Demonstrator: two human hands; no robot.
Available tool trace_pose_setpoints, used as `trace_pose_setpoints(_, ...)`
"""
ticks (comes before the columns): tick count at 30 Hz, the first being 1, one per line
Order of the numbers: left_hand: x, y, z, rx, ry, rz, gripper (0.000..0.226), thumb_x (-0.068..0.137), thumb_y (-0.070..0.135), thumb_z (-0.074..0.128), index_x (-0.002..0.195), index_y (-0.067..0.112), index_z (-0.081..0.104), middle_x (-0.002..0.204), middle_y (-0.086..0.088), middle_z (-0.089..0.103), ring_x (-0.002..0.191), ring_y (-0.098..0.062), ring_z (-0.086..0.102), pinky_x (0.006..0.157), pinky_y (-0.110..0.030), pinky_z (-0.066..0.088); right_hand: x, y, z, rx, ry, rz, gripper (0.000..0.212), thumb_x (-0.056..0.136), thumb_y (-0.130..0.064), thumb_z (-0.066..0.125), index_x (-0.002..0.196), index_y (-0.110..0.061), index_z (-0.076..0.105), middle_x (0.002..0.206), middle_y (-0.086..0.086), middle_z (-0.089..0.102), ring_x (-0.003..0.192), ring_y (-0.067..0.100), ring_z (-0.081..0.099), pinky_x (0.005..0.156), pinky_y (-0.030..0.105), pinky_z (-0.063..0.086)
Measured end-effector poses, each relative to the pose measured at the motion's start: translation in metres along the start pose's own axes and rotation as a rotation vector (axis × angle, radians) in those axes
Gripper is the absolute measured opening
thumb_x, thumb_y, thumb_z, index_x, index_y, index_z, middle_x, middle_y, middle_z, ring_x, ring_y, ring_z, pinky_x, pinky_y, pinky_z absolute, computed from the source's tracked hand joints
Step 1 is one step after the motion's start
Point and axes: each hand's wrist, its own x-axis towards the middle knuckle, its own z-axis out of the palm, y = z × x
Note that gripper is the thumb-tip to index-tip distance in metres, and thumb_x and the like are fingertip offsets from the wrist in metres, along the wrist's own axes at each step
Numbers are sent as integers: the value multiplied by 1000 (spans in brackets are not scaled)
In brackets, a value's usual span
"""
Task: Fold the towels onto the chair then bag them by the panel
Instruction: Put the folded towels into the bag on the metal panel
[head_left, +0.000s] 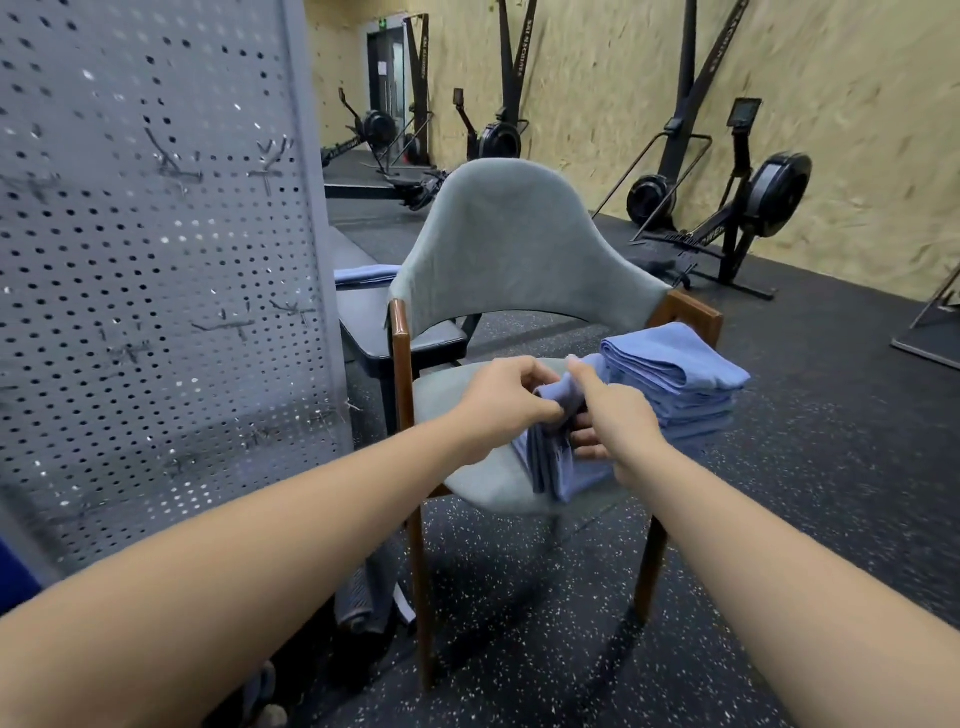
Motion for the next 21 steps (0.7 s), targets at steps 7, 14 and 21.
trace_pose_setpoints(7,-67,-2,-35,-65,-177,-21,23,90,18,85,110,14,77,93,4,74,78,-1,64,74,-13,49,-26,-8,13,-42,-304,-38,14,90,-19,67,96,-7,70,74,10,65,54,21,61,59,33,53)
trace_pose_setpoints(14,-100,-55,-91,-123,-38,-157,19,99,30,74,117,23,72,105,1,79,92,-8,72,81,-28,57,-73,-13,49,-604,-556,-289,31,92,-23,68,69,-22,49,65,-2,46,58,17,44,52,27,38)
trace_pose_setpoints(21,-118,-107,-126,-139,-1,-245,40,83,54,87,98,18,74,87,6,73,80,-12,60,81,-31,44,-87,-8,97,-773,-615,-356,31,92,-29,66,70,-20,46,64,-1,42,58,18,36,52,32,28)
